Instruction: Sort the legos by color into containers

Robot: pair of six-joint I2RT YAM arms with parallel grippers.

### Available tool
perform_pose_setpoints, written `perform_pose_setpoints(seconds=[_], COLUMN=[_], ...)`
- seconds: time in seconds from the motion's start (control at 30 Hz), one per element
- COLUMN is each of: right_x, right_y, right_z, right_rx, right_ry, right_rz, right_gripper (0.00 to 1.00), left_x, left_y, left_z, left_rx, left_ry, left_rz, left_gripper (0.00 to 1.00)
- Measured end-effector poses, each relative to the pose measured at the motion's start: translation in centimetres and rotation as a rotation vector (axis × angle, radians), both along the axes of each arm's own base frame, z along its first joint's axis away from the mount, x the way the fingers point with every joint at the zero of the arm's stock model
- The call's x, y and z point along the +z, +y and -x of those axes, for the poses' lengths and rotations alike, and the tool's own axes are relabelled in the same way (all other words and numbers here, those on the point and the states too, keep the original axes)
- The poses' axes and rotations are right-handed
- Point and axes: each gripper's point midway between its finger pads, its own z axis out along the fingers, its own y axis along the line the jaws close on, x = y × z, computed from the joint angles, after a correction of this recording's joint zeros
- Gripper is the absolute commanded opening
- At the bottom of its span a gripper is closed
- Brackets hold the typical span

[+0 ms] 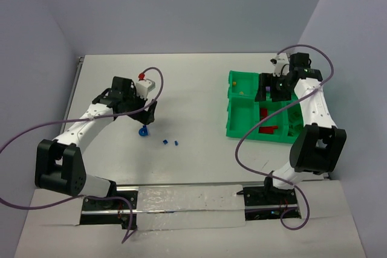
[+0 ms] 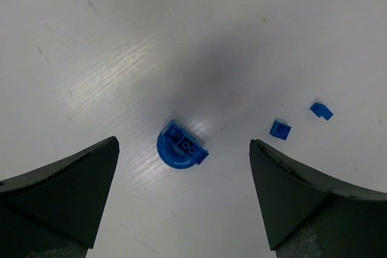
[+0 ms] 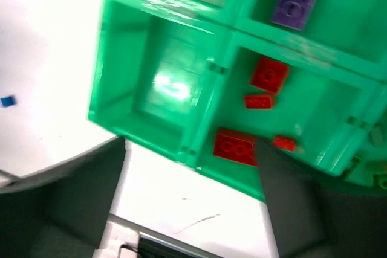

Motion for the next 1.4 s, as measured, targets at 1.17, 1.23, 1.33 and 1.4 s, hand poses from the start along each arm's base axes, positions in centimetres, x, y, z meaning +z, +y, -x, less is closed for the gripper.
perform_pose_setpoints(seconds=[1.17, 1.23, 1.33, 1.4], right_x=[-0.1, -0.1, -0.1, -0.1], right_y=[3.5, 3.5, 3.5, 3.5], right_z=[0.3, 0.2, 0.2, 0.2], right_rx=[0.038, 0.038, 0.038, 0.038], right_ry=[-0.019, -0.021, -0.022, -0.022], right_rz=[0.007, 0.007, 0.008, 0.009], right_gripper=[1.0, 1.0, 1.0, 1.0], left_x=[-7.3, -7.4, -7.6, -7.7], left_y=[0.6, 0.5, 0.3, 0.2], left_z=[3.2, 3.2, 3.2, 3.1], left_rx=[0.345, 0.343, 0.342, 0.341], left_ry=[0.193, 0.2, 0.206, 0.21], left_rz=[-0.18, -0.181, -0.181, -0.183], left_gripper=[0.56, 0.56, 0.56, 0.56])
